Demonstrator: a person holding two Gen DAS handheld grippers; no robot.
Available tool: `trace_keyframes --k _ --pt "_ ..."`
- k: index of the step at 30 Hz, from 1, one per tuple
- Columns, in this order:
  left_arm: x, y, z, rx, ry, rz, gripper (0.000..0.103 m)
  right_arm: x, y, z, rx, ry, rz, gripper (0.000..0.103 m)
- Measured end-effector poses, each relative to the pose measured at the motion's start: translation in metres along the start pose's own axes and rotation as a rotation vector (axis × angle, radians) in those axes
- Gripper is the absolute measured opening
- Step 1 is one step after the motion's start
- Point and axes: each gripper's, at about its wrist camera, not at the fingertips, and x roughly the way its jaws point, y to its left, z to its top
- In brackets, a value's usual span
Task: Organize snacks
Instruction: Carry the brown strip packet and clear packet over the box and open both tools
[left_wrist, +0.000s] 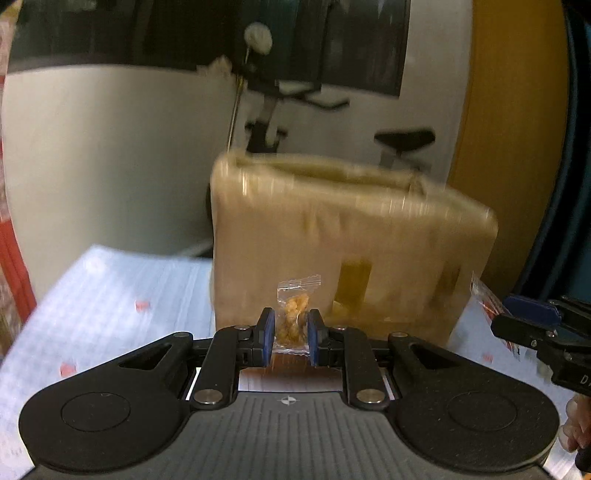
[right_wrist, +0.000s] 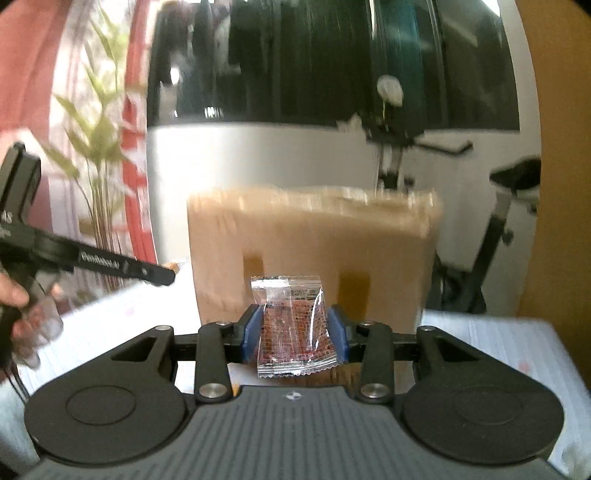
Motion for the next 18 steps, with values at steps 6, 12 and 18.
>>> trace_keyframes --k 6,12,18 --pt "-0.009 -0.010 0.042 0.052 -0.110 -0.019 0.020 0.011 -0.005 0.053 -0.036 -0.101 0.017 0.042" --pt "0.012 -0.020 0.093 0.085 -0.179 -0.040 0.020 0.056 -0.024 0.092 -0.073 -0.112 -0.078 0.042" --pt "0.062 -0.032 0.115 0.148 -0.123 -0.023 0.020 0.107 -0.044 0.098 -0.043 -0.021 -0.200 0.042"
